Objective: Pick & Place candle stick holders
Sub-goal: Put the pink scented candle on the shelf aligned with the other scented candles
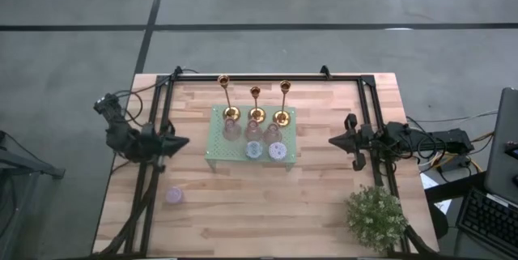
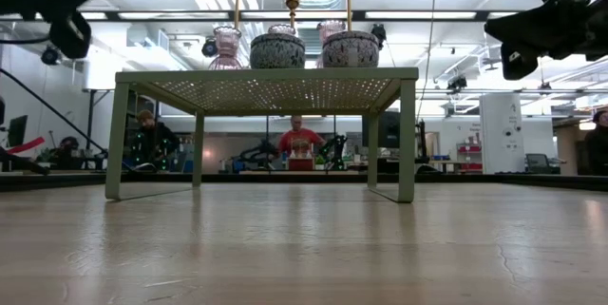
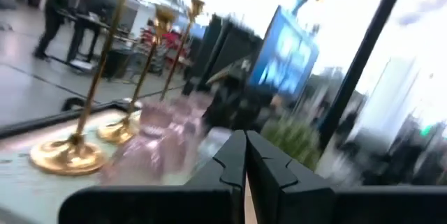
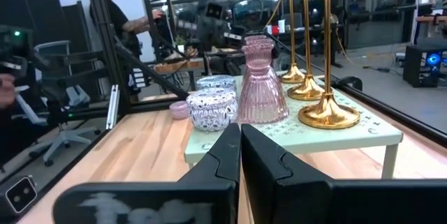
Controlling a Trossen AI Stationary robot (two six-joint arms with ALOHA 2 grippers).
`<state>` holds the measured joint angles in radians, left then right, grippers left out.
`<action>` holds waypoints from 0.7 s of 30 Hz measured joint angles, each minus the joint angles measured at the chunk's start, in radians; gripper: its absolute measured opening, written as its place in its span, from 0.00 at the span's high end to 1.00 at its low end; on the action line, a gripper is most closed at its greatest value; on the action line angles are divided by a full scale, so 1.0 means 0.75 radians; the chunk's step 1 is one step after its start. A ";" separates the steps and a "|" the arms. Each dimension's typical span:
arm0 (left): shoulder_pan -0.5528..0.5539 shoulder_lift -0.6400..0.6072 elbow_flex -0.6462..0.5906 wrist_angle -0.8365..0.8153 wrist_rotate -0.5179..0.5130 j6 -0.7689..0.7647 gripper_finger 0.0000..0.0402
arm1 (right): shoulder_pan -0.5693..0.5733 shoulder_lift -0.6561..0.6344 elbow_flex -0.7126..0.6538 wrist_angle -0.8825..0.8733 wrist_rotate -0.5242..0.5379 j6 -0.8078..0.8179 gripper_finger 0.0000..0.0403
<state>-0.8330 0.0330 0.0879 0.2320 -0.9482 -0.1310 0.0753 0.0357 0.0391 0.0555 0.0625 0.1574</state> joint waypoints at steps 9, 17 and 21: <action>0.008 0.012 0.018 0.441 0.074 0.252 0.99 | 0.000 0.000 0.000 0.000 0.000 0.000 0.98; 0.007 0.232 0.325 0.060 0.129 0.221 0.85 | 0.000 0.000 0.000 0.000 0.000 0.000 0.98; 0.006 0.410 0.531 -0.120 0.137 0.137 0.73 | 0.000 0.000 0.000 0.000 0.000 -0.001 0.98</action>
<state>-0.8284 0.3406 0.4858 0.1420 -0.8457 -0.0286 0.0753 0.0357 0.0391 0.0557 0.0624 0.1570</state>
